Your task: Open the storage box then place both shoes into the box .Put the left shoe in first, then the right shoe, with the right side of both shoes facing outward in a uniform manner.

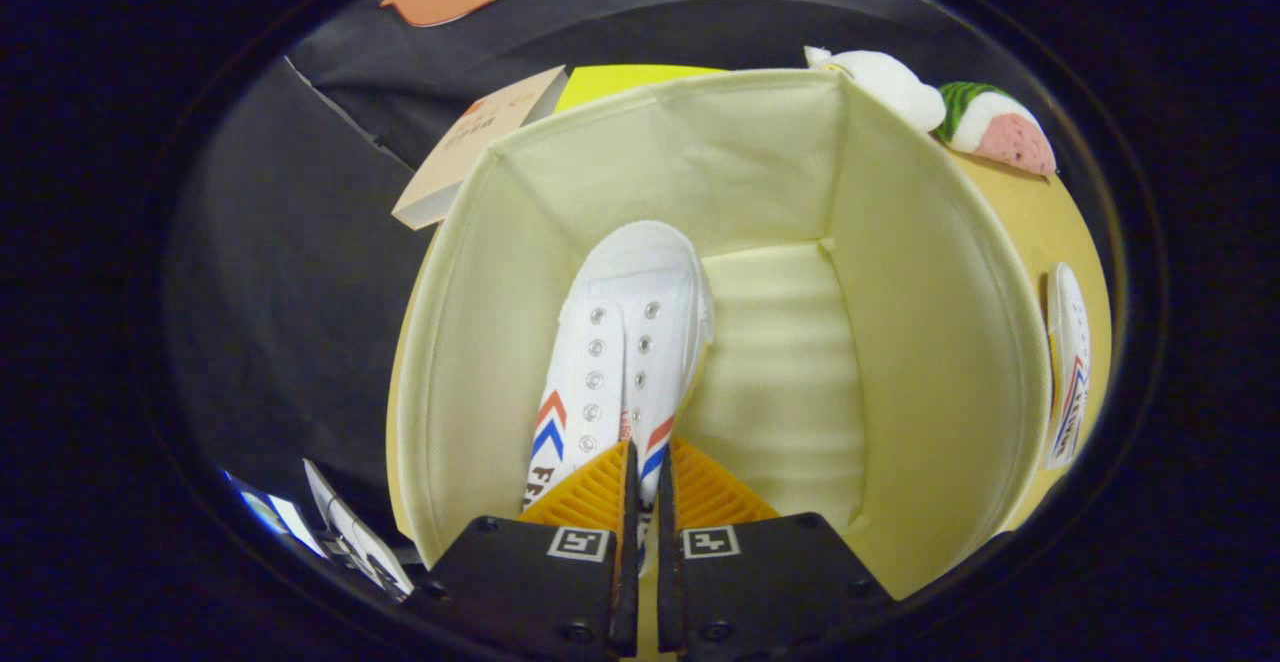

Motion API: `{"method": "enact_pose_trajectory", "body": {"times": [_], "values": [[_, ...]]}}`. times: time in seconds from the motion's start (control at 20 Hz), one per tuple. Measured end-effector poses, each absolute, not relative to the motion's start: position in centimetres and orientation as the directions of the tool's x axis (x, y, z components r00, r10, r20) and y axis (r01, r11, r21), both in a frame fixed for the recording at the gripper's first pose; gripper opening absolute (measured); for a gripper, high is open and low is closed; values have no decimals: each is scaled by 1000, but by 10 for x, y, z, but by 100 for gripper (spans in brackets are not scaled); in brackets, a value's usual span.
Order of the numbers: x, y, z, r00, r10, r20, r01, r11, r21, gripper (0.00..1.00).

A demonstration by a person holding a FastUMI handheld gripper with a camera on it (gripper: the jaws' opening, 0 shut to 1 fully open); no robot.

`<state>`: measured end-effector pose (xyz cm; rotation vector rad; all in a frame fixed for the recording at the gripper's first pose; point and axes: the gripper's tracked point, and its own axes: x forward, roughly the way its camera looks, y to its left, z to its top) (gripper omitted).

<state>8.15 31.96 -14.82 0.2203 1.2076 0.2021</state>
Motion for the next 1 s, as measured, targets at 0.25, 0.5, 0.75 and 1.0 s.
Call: {"method": "enact_pose_trajectory", "body": {"times": [0.25,0.5,0.75,1.0], "values": [[74,318,-142,313,259,-914,-58,966,254,20],[61,300,-103,382,189,-905,-213,971,113,36],[55,254,-61,486,90,-869,-228,973,-26,41],[50,190,-42,529,39,-847,-230,968,-99,44]]}}
